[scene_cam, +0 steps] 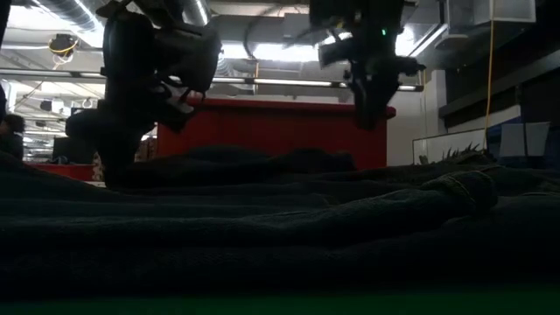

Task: Fold Laundry from Bin
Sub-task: Fold the dark blue jeans

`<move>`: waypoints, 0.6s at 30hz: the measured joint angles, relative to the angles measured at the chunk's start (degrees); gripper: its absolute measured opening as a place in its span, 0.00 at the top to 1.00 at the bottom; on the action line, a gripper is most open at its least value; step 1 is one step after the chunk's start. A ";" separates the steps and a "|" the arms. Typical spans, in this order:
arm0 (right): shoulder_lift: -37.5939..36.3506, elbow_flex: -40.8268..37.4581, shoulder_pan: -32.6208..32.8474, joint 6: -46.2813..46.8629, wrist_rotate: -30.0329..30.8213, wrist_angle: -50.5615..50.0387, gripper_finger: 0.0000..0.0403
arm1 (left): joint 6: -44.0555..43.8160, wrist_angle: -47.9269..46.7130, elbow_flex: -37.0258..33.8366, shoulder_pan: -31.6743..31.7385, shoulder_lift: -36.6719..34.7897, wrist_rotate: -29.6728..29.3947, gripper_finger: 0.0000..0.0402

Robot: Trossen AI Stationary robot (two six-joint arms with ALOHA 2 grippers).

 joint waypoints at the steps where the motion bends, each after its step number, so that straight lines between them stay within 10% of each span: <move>1: -0.64 -1.65 -0.08 0.02 0.04 1.10 0.54 | -0.35 0.19 -0.02 -0.33 -0.30 -0.25 0.56; 18: -9.49 -13.37 -0.61 0.16 -2.12 13.56 0.54 | -8.97 1.98 -0.07 -1.20 -3.33 -3.86 0.56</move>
